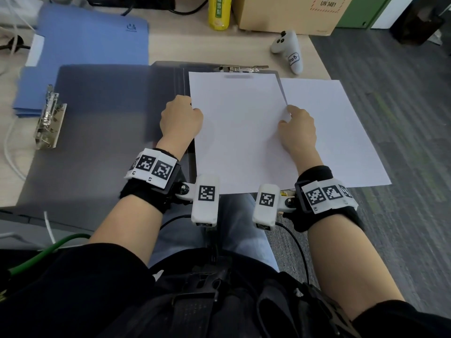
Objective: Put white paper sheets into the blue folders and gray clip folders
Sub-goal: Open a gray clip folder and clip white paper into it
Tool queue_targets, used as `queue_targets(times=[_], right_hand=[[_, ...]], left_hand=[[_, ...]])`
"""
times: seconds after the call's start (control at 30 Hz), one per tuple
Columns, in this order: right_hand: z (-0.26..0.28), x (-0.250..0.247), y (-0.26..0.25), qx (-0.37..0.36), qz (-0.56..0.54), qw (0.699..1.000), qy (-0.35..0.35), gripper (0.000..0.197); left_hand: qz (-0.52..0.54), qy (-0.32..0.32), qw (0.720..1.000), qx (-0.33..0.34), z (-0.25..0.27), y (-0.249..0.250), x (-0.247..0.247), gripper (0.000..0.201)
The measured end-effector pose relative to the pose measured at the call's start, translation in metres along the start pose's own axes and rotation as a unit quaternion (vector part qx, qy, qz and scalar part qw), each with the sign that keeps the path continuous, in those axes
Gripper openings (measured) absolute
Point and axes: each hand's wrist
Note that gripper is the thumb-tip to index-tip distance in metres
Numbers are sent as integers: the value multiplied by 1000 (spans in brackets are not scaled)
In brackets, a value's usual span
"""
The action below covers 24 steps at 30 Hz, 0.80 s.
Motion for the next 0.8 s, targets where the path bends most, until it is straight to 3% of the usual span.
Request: queue_targets(times=[0.4, 0.57, 0.67, 0.8], right_hand=[[2, -1, -4, 2, 50, 999, -10, 42], [2, 3, -5, -1, 95, 995, -19, 32], [1, 3, -9, 1, 128, 991, -27, 31], [-5, 0, -20, -23, 206, 978, -37, 32]], left_hand=[[-55, -8, 998, 32, -1, 1, 1, 32], [-103, -7, 993, 61, -8, 2, 0, 34], [-150, -6, 985, 86, -12, 8, -2, 14], [-199, -19, 976, 88, -18, 18, -1, 20]])
Point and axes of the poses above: each hand's wrist, its own z-axis away from the middle knuckle, its own x-axis out of the palm, y = z × x, and after that the axes turned 3 degrees about z, right-handed
